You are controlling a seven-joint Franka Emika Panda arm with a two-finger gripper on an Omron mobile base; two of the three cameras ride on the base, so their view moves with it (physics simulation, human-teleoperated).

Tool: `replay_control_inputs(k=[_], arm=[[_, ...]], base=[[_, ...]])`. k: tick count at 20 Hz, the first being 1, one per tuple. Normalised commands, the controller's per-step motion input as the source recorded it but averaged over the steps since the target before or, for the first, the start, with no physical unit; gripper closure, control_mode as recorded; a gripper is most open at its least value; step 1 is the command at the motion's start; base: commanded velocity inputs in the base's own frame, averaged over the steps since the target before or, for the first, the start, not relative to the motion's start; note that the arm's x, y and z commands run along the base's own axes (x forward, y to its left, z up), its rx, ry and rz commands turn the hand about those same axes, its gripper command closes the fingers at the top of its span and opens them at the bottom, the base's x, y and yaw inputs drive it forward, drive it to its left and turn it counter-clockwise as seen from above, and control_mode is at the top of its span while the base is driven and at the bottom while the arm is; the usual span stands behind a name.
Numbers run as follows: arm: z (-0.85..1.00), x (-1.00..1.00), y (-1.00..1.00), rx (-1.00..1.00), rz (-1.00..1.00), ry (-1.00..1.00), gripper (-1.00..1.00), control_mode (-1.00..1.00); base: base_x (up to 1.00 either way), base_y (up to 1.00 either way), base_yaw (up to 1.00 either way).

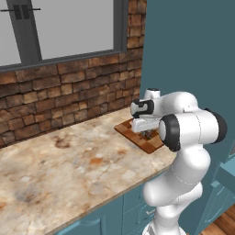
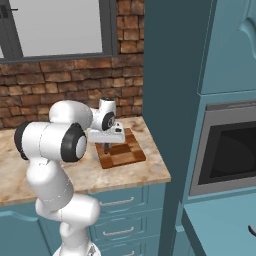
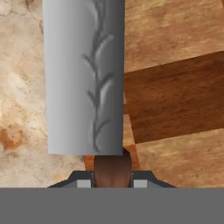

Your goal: Open the drawer on the left and place the cutting tools on the cutting board.

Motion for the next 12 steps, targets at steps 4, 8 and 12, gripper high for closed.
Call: replay_control_inputs(k=[4, 8, 12], arm=[[-0.18, 0.00, 0.00, 0.00, 0.15, -0.01, 1.00, -1.00], [-0.28, 0.01, 0.00, 0.00, 0.12, -0.05, 1.00, -1.00], [-0.08, 0.01, -0.02, 0.00, 0.07, -0.03, 1.00, -1.00]], base=[[0.00, 0.00, 0.00], [0.00, 0.00, 0.00], [0.00, 0.00, 0.00]])
